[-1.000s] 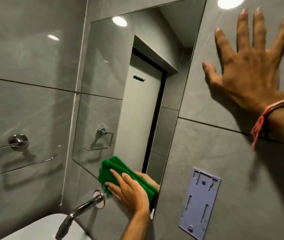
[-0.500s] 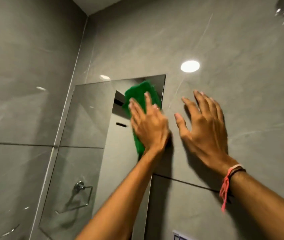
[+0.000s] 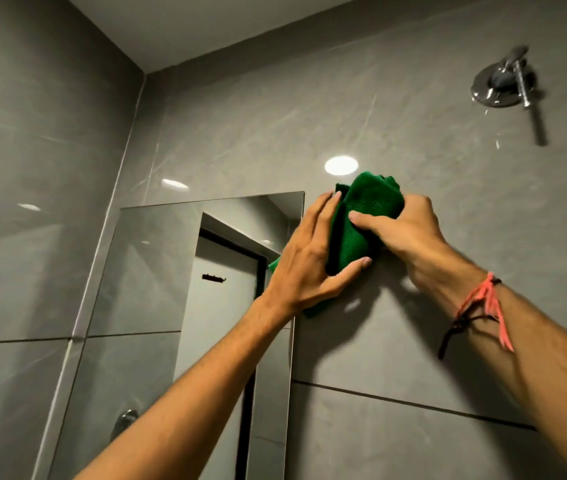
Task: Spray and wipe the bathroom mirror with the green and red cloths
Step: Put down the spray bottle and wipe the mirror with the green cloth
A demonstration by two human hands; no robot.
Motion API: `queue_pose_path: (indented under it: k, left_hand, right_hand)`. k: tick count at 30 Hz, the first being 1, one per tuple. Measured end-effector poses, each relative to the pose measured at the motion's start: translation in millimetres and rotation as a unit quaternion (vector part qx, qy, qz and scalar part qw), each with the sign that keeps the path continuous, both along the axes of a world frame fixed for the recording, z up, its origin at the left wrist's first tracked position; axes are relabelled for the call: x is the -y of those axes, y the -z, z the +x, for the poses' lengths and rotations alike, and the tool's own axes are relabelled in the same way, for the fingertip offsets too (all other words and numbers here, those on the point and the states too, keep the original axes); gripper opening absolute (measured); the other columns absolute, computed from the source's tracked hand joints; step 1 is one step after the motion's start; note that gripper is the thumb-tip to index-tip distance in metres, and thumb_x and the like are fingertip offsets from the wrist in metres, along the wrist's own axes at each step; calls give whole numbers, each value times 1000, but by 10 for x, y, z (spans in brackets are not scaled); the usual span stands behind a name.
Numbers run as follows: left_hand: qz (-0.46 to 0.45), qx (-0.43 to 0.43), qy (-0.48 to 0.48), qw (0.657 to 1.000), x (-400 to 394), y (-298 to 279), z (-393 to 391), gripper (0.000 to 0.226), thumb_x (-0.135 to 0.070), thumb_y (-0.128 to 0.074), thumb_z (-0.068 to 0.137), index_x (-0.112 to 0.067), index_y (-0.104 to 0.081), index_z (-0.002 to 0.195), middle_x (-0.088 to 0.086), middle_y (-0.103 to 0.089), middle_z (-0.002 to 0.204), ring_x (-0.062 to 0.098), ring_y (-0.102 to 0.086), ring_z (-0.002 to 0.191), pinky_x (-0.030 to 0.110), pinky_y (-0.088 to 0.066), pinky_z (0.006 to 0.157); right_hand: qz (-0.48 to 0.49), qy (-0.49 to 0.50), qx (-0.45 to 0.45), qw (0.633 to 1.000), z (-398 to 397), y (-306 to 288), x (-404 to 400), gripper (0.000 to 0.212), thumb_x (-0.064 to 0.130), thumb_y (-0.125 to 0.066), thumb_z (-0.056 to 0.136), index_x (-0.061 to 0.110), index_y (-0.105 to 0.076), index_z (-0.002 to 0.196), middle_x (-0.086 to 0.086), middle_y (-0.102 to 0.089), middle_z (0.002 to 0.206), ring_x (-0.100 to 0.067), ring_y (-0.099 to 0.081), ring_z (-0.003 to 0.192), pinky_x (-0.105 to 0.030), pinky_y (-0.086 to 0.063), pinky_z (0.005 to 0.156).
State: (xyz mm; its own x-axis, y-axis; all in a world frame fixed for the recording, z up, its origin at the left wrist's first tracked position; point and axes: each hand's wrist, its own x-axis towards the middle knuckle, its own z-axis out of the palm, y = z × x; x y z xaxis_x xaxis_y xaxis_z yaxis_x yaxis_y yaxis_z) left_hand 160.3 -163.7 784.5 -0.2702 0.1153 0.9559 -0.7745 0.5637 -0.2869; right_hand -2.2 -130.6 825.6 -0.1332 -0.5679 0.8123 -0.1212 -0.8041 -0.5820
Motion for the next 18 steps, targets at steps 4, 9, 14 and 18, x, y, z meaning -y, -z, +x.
queue_pose_path:
  k: [4,9,14,18]
  left_hand:
    - [162,-83,78,980,-256,224,67,76,-56,-85,66,-23,-60,130,-1,-68,123,12,-66,113,39,-57,97]
    - [411,-108,281,861,-482,664,-57,25,-13,-88,72,-2,-76,90,12,-80,89,20,-75,81,31,-61,73]
    - [476,-240,429,729,-711,1432,-493,36,0,-78,78,4,-68,113,10,-76,102,18,-74,92,29,-61,76]
    - [476,-347,449,672,-834,2292,-911,38,-12,-86,64,-13,-75,100,1,-82,91,14,-77,82,25,-61,68]
  right_hand:
    - [-23,-64,74,995,-401,389,-62,23,19,-94,67,16,-79,85,-7,-84,91,-32,-81,91,-56,-66,84]
    - [4,-95,91,991,-964,1020,-253,20,13,-90,74,15,-77,89,-5,-83,95,-26,-80,98,-44,-66,89]
    - [82,-108,52,989,-1502,1807,-514,50,20,-90,65,1,-75,109,-7,-81,96,-21,-79,90,-36,-66,79]
    - [159,-107,-7,982,-1954,2601,-697,53,28,-94,55,9,-80,103,-6,-84,97,-17,-81,84,-24,-62,66]
